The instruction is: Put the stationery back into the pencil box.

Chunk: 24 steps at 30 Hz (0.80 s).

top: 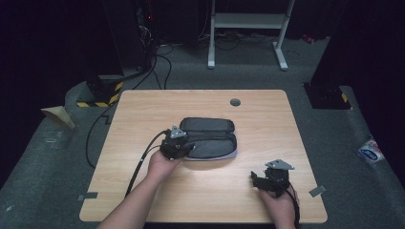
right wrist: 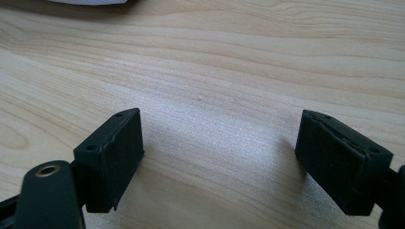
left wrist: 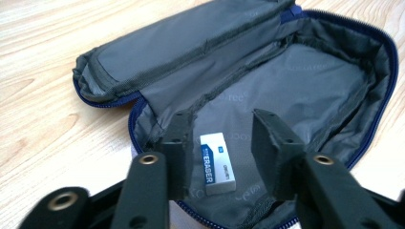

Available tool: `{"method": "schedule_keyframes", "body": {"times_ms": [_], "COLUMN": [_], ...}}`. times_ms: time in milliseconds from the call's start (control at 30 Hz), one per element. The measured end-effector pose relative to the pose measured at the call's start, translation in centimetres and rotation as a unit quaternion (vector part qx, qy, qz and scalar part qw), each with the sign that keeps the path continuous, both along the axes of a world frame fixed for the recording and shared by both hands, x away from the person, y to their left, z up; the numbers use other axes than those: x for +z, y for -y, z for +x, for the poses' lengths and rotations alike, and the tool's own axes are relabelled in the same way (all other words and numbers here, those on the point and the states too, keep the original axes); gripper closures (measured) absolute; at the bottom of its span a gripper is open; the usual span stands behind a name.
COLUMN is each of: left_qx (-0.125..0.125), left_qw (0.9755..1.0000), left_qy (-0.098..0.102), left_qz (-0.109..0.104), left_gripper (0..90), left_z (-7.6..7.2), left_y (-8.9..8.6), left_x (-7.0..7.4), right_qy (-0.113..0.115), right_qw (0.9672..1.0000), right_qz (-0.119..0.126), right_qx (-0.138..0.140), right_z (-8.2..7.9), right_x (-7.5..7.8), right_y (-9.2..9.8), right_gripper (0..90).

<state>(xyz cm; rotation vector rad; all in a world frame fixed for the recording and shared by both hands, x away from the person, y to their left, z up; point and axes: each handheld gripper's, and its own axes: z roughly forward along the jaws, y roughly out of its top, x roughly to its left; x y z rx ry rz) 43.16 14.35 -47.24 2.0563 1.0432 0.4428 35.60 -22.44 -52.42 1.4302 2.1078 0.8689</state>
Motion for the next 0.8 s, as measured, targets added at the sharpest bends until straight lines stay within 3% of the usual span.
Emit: {"method": "schedule_keyframes", "body": {"times_ms": [267, 400, 467, 600, 667, 800], "left_qx": [-0.005, -0.013, -0.011, 0.002, 0.021, 0.026], "left_qw": [0.9997, 0.9989, 0.9989, 0.9994, 0.9995, 0.9992], "left_qy": [-0.004, -0.003, -0.002, 0.002, 0.004, 0.013], "left_qz": [-0.025, -0.044, -0.046, -0.036, -0.023, -0.026], "left_gripper": [47.0, 32.9, 30.3, 14.2, 0.0, 0.0], "left_z": [-0.3, -0.5, -0.5, -0.5, -0.5, -0.7], "left_y": [-0.8, -1.3, -1.4, -1.7, -2.0, -2.5], "left_x": [0.1, 0.0, 0.0, 0.0, 0.1, 0.3], "right_qy": [0.000, 0.000, 0.000, -0.001, -0.001, 0.000], "right_qw": [1.0000, 1.0000, 1.0000, 1.0000, 1.0000, 1.0000], "right_qz": [0.000, 0.000, 0.000, 0.000, 0.000, 0.000], "right_qx": [0.000, 0.000, 0.000, 0.000, 0.000, 0.000], "right_z": [0.0, 0.0, 0.0, 0.0, 0.0, 0.0], "right_x": [0.0, 0.0, 0.0, 0.0, 0.0, 0.0], "right_y": [0.0, 0.0, 0.0, 0.0, 0.0, 0.0], "right_gripper": [16.2, 16.2, 16.2, 16.2, 16.2, 16.2]}}
